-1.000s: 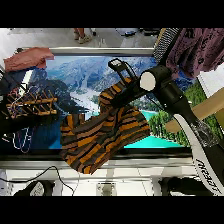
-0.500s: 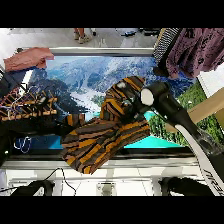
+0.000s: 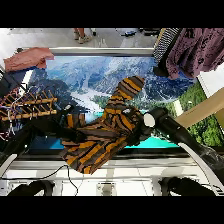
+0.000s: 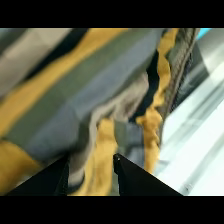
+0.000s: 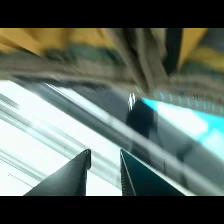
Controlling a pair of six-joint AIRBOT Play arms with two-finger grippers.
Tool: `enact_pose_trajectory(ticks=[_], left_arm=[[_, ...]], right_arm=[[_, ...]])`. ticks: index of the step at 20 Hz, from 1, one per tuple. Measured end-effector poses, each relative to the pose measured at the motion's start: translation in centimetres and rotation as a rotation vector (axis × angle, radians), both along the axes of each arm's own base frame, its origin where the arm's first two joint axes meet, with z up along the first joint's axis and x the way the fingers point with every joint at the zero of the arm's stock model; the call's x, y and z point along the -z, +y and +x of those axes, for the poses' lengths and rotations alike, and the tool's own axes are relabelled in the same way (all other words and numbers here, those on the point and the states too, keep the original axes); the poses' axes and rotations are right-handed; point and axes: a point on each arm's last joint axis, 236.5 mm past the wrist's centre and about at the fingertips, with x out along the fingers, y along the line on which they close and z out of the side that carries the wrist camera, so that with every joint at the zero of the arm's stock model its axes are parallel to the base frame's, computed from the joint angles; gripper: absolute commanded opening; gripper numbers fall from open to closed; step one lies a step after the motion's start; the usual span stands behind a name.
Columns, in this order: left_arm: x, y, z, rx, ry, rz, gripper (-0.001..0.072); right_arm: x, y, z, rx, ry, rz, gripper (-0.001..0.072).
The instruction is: Fold the clothes and pants, and hang the long-sleeved shirts on hangers.
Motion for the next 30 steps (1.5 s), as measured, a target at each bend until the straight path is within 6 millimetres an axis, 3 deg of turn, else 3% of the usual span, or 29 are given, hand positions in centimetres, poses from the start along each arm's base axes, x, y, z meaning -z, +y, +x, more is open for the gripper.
enact_pose_trajectory(ticks=[2, 4, 6, 8, 12, 16, 19, 20, 21, 22, 24, 26, 30], left_arm=[[-0.7, -0.2, 1.9, -0.002, -0.089, -0.001, 0.0374], [-2.1, -0.3, 4.4, -0.015, -0.203, 0.002, 0.0423], [-3.8, -0.4, 7.1, -0.019, -0.309, 0.005, 0.0442], [-4.3, -0.8, 8.8, 0.005, -0.343, 0.009, 0.0497], [-1.1, -2.1, 10.4, 0.092, -0.254, 0.018, 0.0498], [3.6, -2.8, 10.1, 0.181, -0.120, 0.020, 0.0499], [5.8, -3.3, 9.5, 0.235, -0.069, 0.019, 0.0495], [6.3, -3.5, 9.3, 0.256, -0.065, 0.019, 0.0420], [6.7, -3.8, 9.1, 0.274, -0.062, 0.019, 0.0174], [6.9, -4.0, 9.0, 0.289, -0.066, 0.019, 0.0026], [6.7, -4.5, 9.2, 0.311, -0.080, 0.017, 0.0024], [5.1, -4.9, 9.0, 0.343, -0.088, -0.001, 0.0024], [-2.1, -4.4, 8.1, 0.425, -0.184, 0.010, 0.0023]], right_arm=[[-3.0, 1.5, 2.4, -0.018, -0.129, 0.079, 0.0315], [-5.9, 2.5, 5.2, -0.022, -0.260, 0.140, 0.0341], [-7.3, 2.6, 7.6, 0.000, -0.332, 0.174, 0.0360], [-7.3, 2.4, 9.2, 0.030, -0.350, 0.196, 0.0360], [-6.8, 2.6, 10.8, 0.066, -0.335, 0.240, 0.0360], [-6.7, 2.8, 11.1, 0.076, -0.326, 0.263, 0.0360], [-6.7, 2.9, 11.2, 0.079, -0.323, 0.271, 0.0360], [-6.7, 3.0, 11.2, 0.081, -0.320, 0.274, 0.0360], [-6.7, 3.0, 11.2, 0.082, -0.320, 0.276, 0.0360], [-6.7, 3.0, 11.2, 0.083, -0.319, 0.277, 0.0360], [-6.7, 3.1, 11.2, 0.082, -0.316, 0.279, 0.0360], [-6.6, 3.1, 11.1, 0.069, -0.318, 0.279, 0.0360], [-6.7, 3.2, 11.1, 0.032, -0.329, 0.282, 0.0360]])
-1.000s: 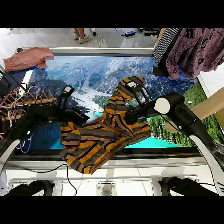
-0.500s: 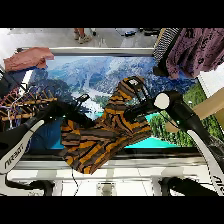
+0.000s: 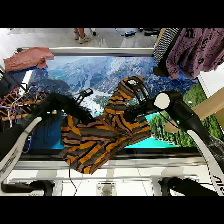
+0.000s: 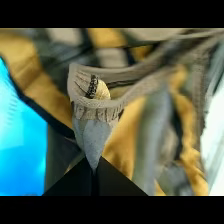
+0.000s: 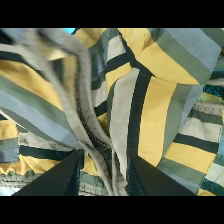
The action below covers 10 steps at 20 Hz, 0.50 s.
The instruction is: Fold the clothes and pants, and hang the long-sleeved shirts on hangers.
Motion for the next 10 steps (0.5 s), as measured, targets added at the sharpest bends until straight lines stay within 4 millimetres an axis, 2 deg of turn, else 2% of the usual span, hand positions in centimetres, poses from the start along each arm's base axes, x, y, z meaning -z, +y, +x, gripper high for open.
enact_pose_trajectory(ticks=[2, 5, 7, 8, 10], left_arm=[[-3.5, 1.3, -1.1, 0.020, -0.072, 0.042, 0.0023], [-7.1, 3.6, -2.9, 0.007, -0.154, 0.114, 0.0023], [-8.4, 4.6, -3.6, -0.009, -0.183, 0.140, 0.0023], [-8.6, 4.9, -3.9, -0.021, -0.183, 0.149, 0.0023], [-8.9, 5.2, -4.3, -0.036, -0.181, 0.158, 0.0023]], right_arm=[[0.1, 0.1, 0.0, -0.017, -0.007, -0.001, 0.0360], [1.2, 0.2, -0.3, -0.049, 0.004, -0.011, 0.0367], [2.8, 0.7, -0.8, -0.075, 0.040, -0.022, 0.0377], [3.8, 0.9, -1.0, -0.088, 0.060, -0.029, 0.0431], [5.6, 1.9, -1.1, -0.102, 0.090, -0.023, 0.0432]])
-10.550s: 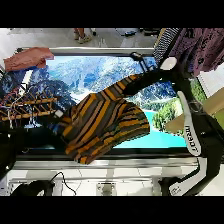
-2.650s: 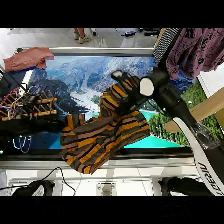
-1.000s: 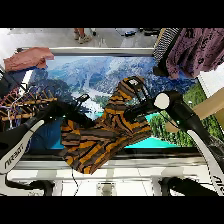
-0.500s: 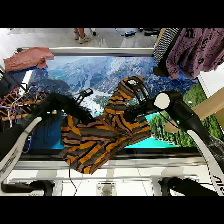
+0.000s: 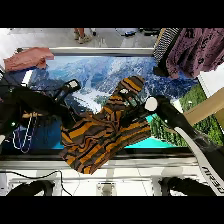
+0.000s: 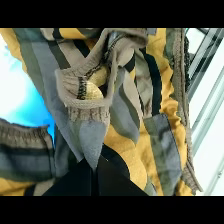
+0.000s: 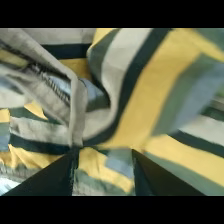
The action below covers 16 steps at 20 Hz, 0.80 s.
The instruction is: Fold the clothes and pants, and hang the long-sleeved shirts on hangers.
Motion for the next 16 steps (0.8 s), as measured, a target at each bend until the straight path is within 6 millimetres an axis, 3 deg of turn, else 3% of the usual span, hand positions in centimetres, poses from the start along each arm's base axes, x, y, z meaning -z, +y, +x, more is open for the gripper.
enact_pose_trajectory(ticks=[4, 8, 10, 11, 12, 13, 16], left_arm=[[0.2, 0.3, -0.5, -0.013, 0.013, 0.008, 0.0023], [0.4, 0.4, -0.7, -0.018, 0.021, 0.012, 0.0023], [0.4, 0.5, -0.8, -0.018, 0.021, 0.013, 0.0023], [0.4, 0.5, -0.8, -0.018, 0.022, 0.013, 0.0023], [0.4, 0.5, -0.8, -0.018, 0.022, 0.013, 0.0024], [0.4, 0.5, -0.8, -0.018, 0.023, 0.013, 0.0024], [0.4, 0.5, -0.8, -0.018, 0.023, 0.013, 0.0023]], right_arm=[[2.2, 2.6, 0.1, -0.017, 0.042, 0.075, 0.0431], [3.3, 3.8, 0.0, -0.020, 0.078, 0.114, 0.0423], [3.7, 4.0, 0.1, -0.019, 0.081, 0.117, 0.0332], [3.9, 4.0, 0.3, -0.013, 0.077, 0.119, 0.0238], [4.1, 4.0, 0.5, -0.006, 0.073, 0.118, 0.0066], [4.3, 4.0, 0.9, 0.010, 0.070, 0.117, 0.0026], [4.7, 4.0, 1.9, 0.063, 0.056, 0.119, 0.0023]])
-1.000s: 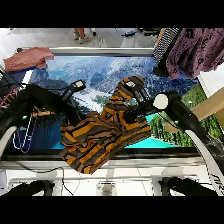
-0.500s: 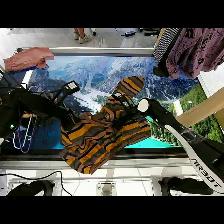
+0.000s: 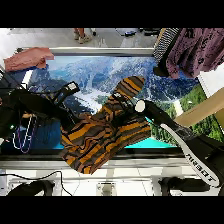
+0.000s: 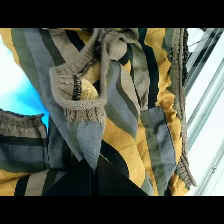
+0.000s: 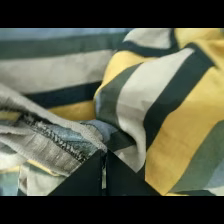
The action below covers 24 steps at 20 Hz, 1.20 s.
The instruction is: Fold the clothes and pants, and hang the long-sleeved shirts on hangers.
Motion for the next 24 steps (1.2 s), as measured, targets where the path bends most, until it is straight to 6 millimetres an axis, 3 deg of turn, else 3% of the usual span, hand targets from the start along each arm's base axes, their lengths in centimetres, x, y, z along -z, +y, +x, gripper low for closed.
enact_pose_trajectory(ticks=[3, 5, 11, 13, 14, 18, 20, 22, 24], left_arm=[[0.0, 0.0, 0.0, 0.000, 0.000, 0.001, 0.0024], [0.1, 0.1, 0.0, 0.000, -0.001, 0.006, 0.0024], [0.2, 0.2, -1.1, 0.015, 0.045, 0.011, 0.0038], [0.2, 0.2, -1.8, 0.010, 0.082, 0.009, 0.0265], [0.1, 0.1, -2.0, 0.007, 0.094, 0.005, 0.0303], [-1.1, -0.4, -2.6, -0.012, 0.114, -0.046, 0.0303], [-2.3, 0.4, -2.1, -0.061, 0.090, -0.071, 0.0302], [-3.5, 2.5, -0.5, -0.159, 0.042, -0.093, 0.0303], [-4.3, 5.8, 1.7, -0.300, 0.002, -0.110, 0.0302]], right_arm=[[-0.6, 0.0, 0.5, 0.023, -0.015, 0.007, 0.0023], [-2.6, 0.1, 1.1, 0.030, -0.050, 0.028, 0.0023], [-13.4, -0.7, 3.8, 0.041, -0.225, 0.119, 0.0023], [-16.2, -0.8, 4.2, 0.037, -0.272, 0.140, 0.0023], [-17.1, -0.8, 4.2, 0.034, -0.284, 0.147, 0.0023], [-18.9, -0.7, 3.8, 0.021, -0.295, 0.168, 0.0023], [-19.3, -0.6, 3.7, 0.019, -0.294, 0.177, 0.0023], [-19.5, -0.6, 3.5, 0.016, -0.292, 0.182, 0.0023], [-19.7, -0.4, 3.3, 0.014, -0.287, 0.194, 0.0023]])
